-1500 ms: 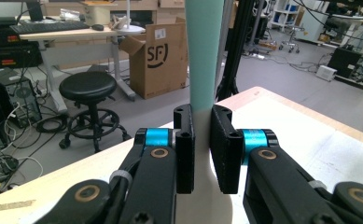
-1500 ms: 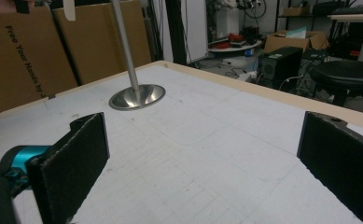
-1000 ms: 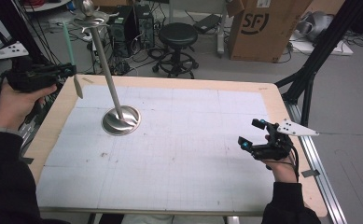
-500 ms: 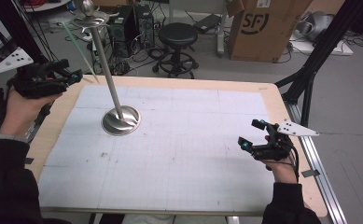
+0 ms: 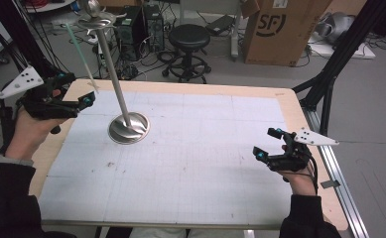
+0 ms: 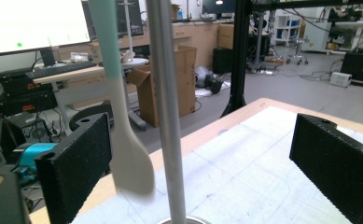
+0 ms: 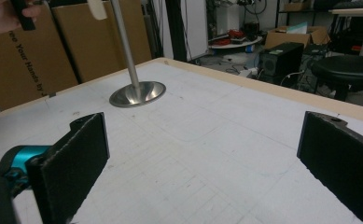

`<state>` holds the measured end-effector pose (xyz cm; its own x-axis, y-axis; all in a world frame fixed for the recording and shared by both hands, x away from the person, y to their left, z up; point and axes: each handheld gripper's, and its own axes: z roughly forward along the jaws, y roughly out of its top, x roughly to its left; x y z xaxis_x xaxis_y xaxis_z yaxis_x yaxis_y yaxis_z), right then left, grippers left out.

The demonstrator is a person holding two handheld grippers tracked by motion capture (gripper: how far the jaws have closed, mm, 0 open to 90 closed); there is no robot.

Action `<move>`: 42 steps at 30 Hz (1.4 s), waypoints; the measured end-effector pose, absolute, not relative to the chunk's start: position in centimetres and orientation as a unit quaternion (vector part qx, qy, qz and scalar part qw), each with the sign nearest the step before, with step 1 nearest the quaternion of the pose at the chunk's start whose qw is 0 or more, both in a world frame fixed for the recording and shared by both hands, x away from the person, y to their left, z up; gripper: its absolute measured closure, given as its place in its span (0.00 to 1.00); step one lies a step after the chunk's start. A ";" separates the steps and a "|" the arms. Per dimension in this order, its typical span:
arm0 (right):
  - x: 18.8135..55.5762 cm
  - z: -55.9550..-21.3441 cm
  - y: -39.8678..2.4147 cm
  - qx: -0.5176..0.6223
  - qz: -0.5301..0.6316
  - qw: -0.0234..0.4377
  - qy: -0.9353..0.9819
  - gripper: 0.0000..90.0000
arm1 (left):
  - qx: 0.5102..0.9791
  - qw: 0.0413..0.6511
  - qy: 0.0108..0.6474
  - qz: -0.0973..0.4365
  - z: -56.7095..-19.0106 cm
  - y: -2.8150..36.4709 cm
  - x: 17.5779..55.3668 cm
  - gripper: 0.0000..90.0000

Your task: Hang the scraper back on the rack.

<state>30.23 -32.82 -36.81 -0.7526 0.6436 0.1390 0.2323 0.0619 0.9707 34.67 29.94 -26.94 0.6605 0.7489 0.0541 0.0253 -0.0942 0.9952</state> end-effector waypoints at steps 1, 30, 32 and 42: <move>30.2 -36.8 -32.8 0.309 0.610 0.167 0.710 0.01 | 0.677 0.610 0.285 0.296 -27.2 29.9 34.5 0.07; 30.2 -36.8 -32.9 0.305 0.610 0.173 0.710 0.01 | 0.692 0.632 0.256 0.238 -34.6 25.2 31.5 0.07; 30.2 -36.8 -32.8 0.303 0.611 0.172 0.711 0.01 | 0.693 0.634 0.255 0.229 -34.9 24.5 31.7 0.07; 30.1 -37.2 -32.7 0.298 0.612 0.173 0.712 0.01 | 0.715 0.618 0.245 0.218 -36.5 21.8 31.8 0.07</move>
